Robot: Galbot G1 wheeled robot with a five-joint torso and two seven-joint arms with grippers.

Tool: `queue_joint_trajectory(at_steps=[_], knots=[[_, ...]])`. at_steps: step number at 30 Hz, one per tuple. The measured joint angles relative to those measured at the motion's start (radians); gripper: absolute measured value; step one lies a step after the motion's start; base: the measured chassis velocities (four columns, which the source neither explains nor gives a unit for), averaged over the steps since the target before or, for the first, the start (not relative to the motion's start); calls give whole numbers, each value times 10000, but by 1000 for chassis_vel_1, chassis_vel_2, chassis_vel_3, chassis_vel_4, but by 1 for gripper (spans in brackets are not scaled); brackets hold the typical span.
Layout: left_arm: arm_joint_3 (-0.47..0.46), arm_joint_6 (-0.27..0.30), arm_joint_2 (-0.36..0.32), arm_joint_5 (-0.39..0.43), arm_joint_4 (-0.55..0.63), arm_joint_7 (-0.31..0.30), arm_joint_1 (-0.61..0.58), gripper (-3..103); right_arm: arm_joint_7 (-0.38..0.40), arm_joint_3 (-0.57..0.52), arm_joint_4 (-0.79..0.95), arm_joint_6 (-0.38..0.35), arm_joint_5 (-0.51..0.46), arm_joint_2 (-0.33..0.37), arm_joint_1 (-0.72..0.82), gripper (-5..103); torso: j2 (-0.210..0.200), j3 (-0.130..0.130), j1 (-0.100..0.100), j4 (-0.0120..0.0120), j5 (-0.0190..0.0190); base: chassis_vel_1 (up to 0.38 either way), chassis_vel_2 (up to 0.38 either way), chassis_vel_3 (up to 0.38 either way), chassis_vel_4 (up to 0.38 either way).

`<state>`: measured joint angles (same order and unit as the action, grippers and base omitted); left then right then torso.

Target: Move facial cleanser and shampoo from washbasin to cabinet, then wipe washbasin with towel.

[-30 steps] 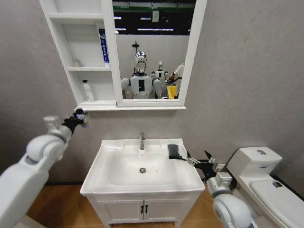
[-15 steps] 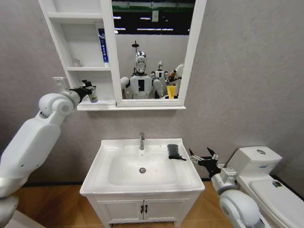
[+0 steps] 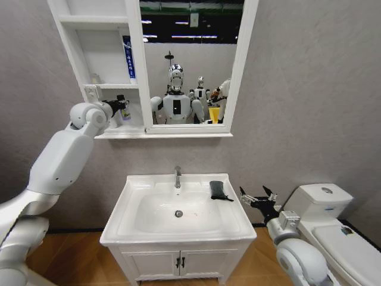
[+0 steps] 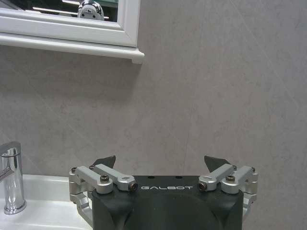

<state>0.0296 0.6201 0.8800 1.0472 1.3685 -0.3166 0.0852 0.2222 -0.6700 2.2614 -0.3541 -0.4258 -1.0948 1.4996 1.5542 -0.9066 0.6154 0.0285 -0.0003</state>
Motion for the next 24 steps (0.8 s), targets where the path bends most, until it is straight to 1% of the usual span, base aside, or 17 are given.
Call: queue_joint_trajectory(at_steps=[2,5,12,16,24], knots=[[45,1,85,67,-162,132,75,43,38,-1,0,0,6,2,9,100,0,0,0,2,3,0,0,0,0],[70,38,218,139,-251,169,92,43,51,5,-3,1,20,0,1,100,0,0,0,4,3,0,0,0,0],[97,137,285,130,-298,187,11,43,56,21,-45,22,68,-70,-21,100,1,0,0,2,2,0,0,0,0],[170,137,316,69,-461,326,-27,43,61,28,-46,29,82,-100,-30,100,1,0,0,3,2,0,0,0,0],[200,88,396,71,-557,296,-39,43,65,18,-51,45,82,-84,-39,100,1,0,0,3,3,0,0,0,0]])
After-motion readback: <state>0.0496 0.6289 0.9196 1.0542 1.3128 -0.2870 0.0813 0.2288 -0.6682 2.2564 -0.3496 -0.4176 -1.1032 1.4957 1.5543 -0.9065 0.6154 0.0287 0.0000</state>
